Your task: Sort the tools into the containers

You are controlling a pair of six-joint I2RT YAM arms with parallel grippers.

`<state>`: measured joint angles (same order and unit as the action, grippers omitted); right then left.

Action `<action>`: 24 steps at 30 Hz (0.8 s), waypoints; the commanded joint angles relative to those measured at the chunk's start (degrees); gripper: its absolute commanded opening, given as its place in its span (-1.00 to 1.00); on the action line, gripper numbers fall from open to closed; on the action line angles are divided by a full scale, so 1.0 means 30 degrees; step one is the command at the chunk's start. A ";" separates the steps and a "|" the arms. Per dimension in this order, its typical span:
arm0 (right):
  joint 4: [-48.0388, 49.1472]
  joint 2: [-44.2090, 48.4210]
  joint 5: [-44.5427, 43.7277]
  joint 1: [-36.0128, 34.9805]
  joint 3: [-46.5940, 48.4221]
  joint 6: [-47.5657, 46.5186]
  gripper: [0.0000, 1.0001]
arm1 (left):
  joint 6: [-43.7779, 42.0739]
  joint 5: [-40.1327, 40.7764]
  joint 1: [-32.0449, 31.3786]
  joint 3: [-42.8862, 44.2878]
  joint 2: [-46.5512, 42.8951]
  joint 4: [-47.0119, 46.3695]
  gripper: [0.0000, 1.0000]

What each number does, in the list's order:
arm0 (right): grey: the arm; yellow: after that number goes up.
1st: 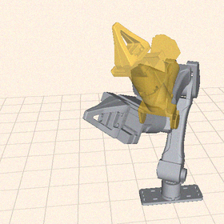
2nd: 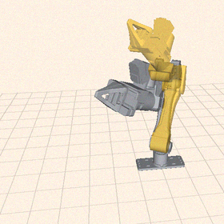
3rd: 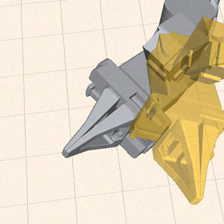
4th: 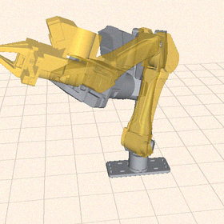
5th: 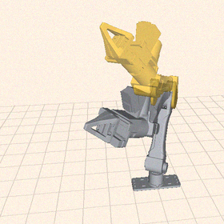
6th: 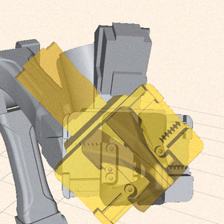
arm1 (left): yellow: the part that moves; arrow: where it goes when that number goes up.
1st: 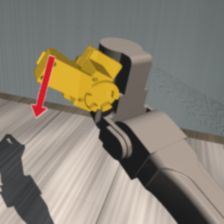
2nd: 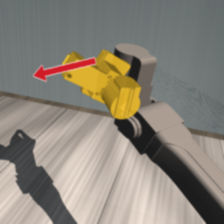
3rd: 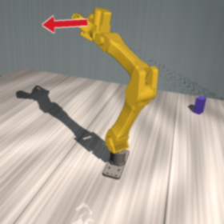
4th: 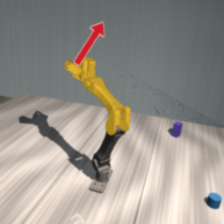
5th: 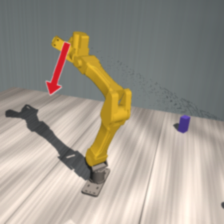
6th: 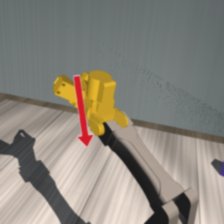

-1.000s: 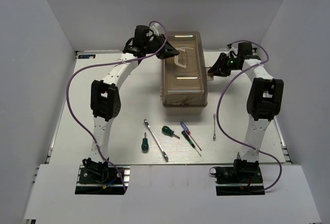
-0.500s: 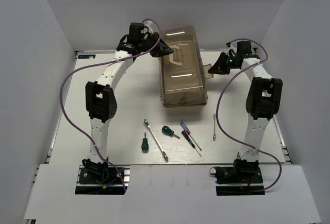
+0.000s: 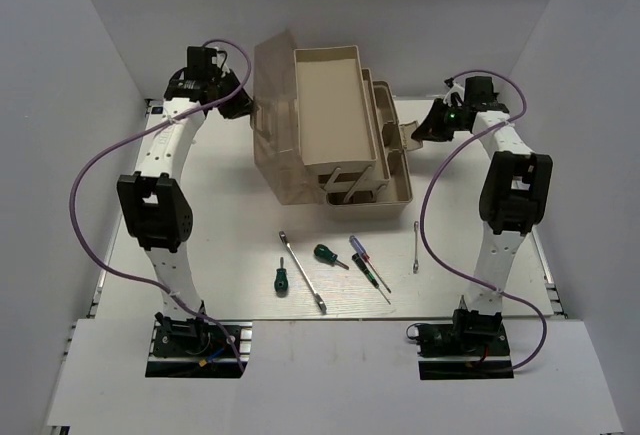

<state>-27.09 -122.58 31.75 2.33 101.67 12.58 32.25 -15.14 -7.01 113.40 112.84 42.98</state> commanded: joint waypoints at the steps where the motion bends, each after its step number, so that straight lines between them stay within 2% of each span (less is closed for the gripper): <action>1: 0.0622 0.1076 -0.1737 0.0835 -0.0139 -0.0999 -1.00 | -0.1111 0.1237 -0.0010 -0.0155 0.0239 0.1522 -0.70; 2: 0.0622 0.1105 -0.1532 0.0864 -0.0168 -0.1029 -1.00 | -0.1111 0.1237 -0.0009 -0.0155 0.0413 0.1522 -0.38; 3: 0.0622 0.1193 -0.1327 0.0894 -0.0226 -0.1087 -0.99 | -0.1111 0.1063 -0.0009 -0.0155 0.0415 0.1522 -0.29; 4: 0.0622 0.1165 -0.0948 0.0894 -0.0198 -0.1116 -0.81 | -0.1111 0.1061 -0.0009 -0.0155 0.0415 0.1290 -0.23; 6: 0.0680 0.1281 -0.0419 0.0894 -0.0286 -0.1233 -0.54 | -0.1111 0.1061 0.0167 0.0021 0.0589 0.1288 0.05; 7: 0.0594 0.1310 -0.0242 0.0865 -0.0286 -0.1292 -0.19 | -0.1111 0.1061 0.0341 0.0253 0.0591 0.1636 0.16; 9: 0.0535 0.1428 0.0255 0.0923 -0.0256 -0.1438 0.26 | -0.1111 0.1616 0.0517 0.0516 0.0591 0.2194 0.37; 11: 0.0215 0.1806 0.0666 0.0981 -0.0169 -0.1789 0.41 | -0.1111 0.2316 0.0694 0.0519 0.0591 0.2810 0.39; 16: -0.0578 0.3560 -0.0911 0.1333 -0.0548 -0.3221 0.47 | -0.1111 0.4775 0.1046 -0.0095 -0.0841 0.3951 0.46; 18: -0.1017 0.4816 -0.2869 0.1392 -0.1423 -0.4970 0.44 | -0.1111 0.5335 0.1046 -0.1088 -0.2070 0.3954 0.46; 21: -0.1572 0.6865 -0.4165 0.1392 -0.3737 -0.6790 0.17 | -0.1111 0.6071 0.1046 -0.3342 -0.3827 0.3224 0.26; 24: -0.2476 0.8684 -0.4342 0.1393 -0.6865 -0.9133 -0.14 | -0.1285 0.6657 0.1046 -0.5570 -0.6317 0.2376 -0.17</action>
<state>-29.74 -101.60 21.91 6.46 87.53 -5.21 29.30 1.54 -3.55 99.61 102.94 52.29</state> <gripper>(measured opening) 0.454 0.452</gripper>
